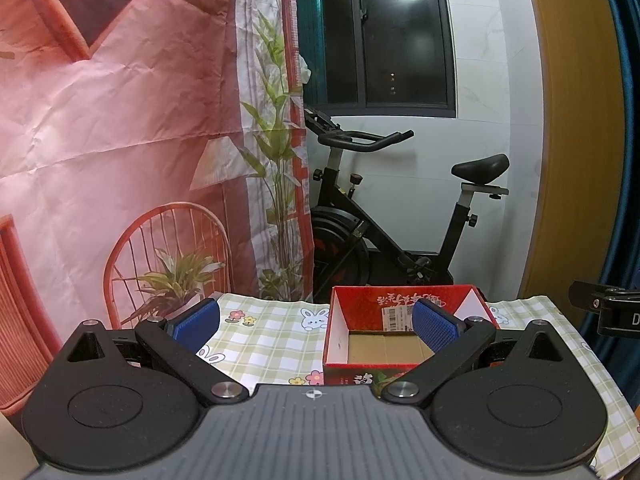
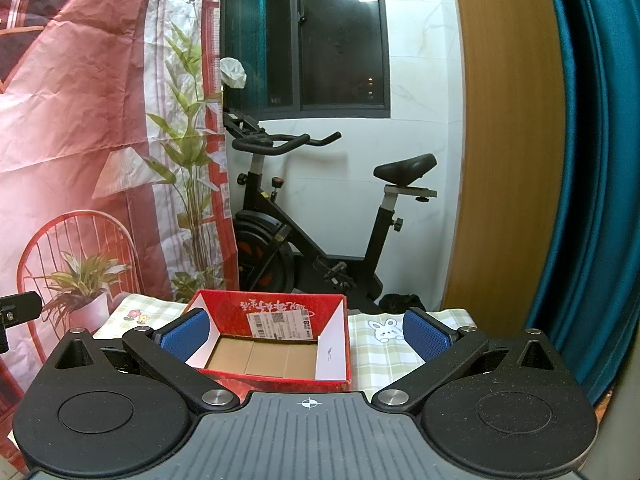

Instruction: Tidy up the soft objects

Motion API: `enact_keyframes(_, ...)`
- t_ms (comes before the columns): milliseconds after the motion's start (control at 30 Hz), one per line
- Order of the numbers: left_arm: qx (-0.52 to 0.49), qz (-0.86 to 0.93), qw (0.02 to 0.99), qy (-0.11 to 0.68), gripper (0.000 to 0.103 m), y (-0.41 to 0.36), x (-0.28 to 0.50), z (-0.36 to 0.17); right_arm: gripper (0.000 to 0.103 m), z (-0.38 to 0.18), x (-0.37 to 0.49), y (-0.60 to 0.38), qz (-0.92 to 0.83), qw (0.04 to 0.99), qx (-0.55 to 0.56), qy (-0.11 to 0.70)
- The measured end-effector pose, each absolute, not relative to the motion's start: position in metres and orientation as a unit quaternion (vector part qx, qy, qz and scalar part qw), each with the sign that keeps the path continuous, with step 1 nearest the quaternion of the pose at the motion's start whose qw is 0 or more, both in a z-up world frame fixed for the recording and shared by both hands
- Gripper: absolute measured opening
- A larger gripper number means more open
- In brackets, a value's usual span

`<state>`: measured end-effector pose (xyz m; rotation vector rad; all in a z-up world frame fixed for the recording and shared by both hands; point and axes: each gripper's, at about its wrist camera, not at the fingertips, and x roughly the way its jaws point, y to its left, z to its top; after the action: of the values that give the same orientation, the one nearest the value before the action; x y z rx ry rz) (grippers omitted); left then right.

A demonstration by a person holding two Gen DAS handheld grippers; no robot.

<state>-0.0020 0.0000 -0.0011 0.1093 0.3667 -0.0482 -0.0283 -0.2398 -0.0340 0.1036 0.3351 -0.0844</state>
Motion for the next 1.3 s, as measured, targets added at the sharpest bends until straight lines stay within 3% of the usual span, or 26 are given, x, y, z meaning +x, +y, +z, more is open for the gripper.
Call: enact_keyframes(1300,0.050,-0.023,0.981,0.184,0.103,0.0000,-0.0022,-0.0026,0.103,-0.0363,-0.0285,-0.2393,-0.043,0.983,0.052,0.168)
